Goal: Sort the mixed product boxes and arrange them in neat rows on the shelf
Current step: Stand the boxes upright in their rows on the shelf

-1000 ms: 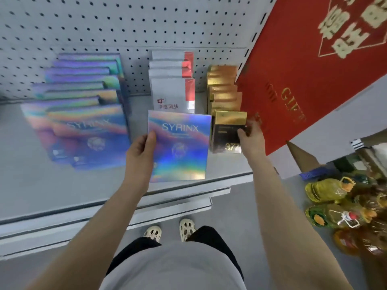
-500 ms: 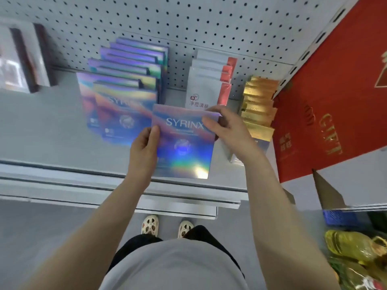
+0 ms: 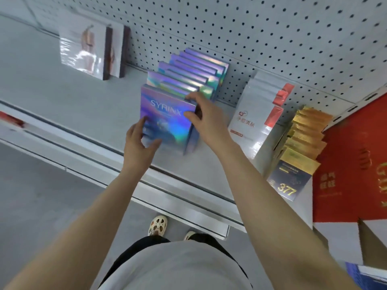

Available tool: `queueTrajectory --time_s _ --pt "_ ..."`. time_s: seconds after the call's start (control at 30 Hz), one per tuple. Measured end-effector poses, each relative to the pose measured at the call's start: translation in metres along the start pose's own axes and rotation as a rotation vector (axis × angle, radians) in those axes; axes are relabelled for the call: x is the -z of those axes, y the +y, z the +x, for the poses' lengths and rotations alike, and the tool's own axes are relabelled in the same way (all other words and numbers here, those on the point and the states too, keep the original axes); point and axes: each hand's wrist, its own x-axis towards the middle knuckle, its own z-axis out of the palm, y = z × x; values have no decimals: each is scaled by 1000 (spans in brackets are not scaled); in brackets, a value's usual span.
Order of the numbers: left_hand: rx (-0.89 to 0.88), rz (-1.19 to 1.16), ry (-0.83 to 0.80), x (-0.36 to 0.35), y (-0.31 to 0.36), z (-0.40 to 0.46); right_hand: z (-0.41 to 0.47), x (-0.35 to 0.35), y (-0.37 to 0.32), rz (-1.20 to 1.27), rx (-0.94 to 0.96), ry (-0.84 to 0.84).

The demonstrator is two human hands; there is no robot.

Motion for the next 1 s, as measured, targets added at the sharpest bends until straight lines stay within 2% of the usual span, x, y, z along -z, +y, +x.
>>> queueTrajectory --time_s 0.17,0.4,0.63,0.83,1.0 --pt "-94 276 30 -11 -5 13 8 -10 2 -272 110 59" --pt "-63 288 38 -4 -4 14 7 -20 8 -597 230 201" --pt "29 171 -13 13 3 9 8 -17 2 -560 234 173" --pt "161 77 105 57 -5 -14 6 -44 -27 -488 296 195" --pt "235 -57 206 124 -31 -34 -6 -109 -63 -405 328 47"
